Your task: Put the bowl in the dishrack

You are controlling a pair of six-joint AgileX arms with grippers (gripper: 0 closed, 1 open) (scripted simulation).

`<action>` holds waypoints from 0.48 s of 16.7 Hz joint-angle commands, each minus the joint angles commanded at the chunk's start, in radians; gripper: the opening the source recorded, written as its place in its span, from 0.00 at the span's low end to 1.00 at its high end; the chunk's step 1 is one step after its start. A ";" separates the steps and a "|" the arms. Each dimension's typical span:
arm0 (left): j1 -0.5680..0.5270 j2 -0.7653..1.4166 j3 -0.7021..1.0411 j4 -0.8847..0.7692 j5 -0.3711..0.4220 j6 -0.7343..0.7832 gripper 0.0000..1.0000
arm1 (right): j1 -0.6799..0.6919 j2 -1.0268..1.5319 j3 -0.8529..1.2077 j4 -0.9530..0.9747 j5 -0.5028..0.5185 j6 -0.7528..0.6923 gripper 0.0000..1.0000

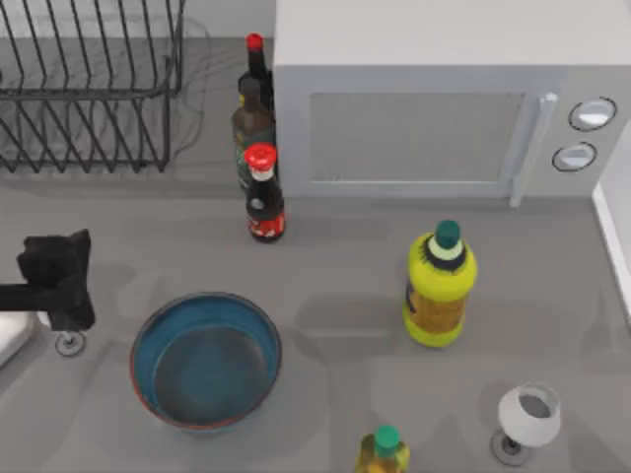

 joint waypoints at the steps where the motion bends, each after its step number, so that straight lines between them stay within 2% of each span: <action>1: -0.040 0.101 0.080 -0.065 0.000 -0.039 1.00 | 0.000 0.000 0.000 0.000 0.000 0.000 1.00; 8: -0.321 0.821 0.640 -0.514 0.000 -0.311 1.00 | 0.000 0.000 0.000 0.000 0.000 0.000 1.00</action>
